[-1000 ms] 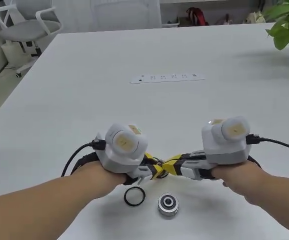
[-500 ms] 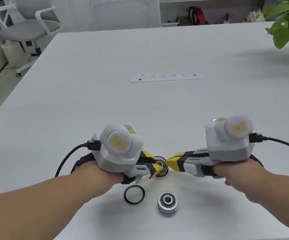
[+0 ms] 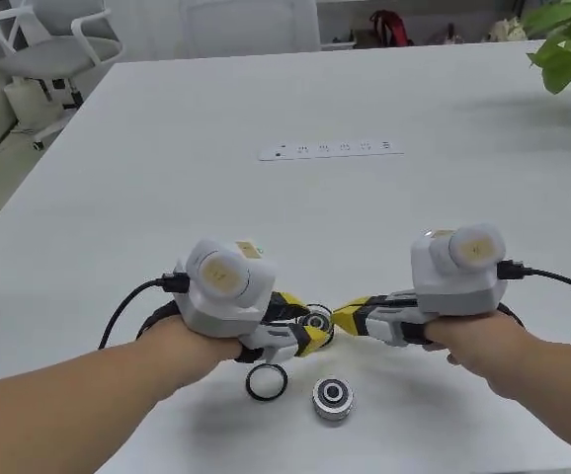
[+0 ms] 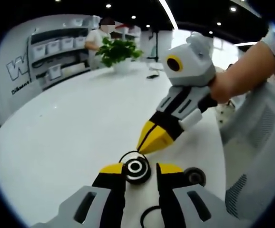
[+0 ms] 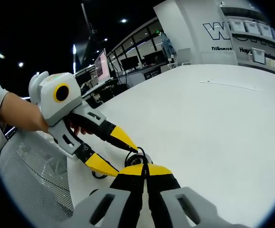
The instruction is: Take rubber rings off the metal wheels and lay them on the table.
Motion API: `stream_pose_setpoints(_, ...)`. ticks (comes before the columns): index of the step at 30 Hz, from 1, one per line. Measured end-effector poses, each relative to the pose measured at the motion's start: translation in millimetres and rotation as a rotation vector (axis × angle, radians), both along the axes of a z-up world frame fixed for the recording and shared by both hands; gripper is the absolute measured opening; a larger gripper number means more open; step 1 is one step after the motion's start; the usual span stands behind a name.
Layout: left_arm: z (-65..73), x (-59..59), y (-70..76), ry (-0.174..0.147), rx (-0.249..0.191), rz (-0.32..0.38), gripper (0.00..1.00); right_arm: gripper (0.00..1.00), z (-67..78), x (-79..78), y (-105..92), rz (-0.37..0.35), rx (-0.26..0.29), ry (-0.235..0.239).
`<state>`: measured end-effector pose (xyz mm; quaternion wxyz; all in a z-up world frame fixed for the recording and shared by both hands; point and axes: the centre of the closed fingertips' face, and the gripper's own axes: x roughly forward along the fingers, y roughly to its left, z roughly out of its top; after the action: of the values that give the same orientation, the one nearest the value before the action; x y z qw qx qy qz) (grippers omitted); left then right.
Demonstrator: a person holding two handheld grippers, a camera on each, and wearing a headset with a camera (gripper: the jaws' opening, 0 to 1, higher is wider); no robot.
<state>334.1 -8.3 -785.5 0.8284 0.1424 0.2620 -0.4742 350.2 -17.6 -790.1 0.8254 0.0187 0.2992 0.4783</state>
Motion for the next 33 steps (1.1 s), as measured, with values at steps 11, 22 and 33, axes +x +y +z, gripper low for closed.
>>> stream_pose_setpoints(11,16.9,-12.0,9.1,-0.023,-0.035,-0.031,0.34,0.0,7.2,-0.7,1.0,-0.006,0.027,0.008)
stream_pose_setpoints(22,36.2,-25.8,13.5,-0.044,-0.082,-0.057,0.48,0.0,14.3,-9.0,5.6,0.022,0.049,0.021)
stream_pose_setpoints(33,48.8,-38.8,26.4,-0.064,-0.092,-0.076,0.57,0.0,24.8,-18.7,15.9,0.063,0.078,0.031)
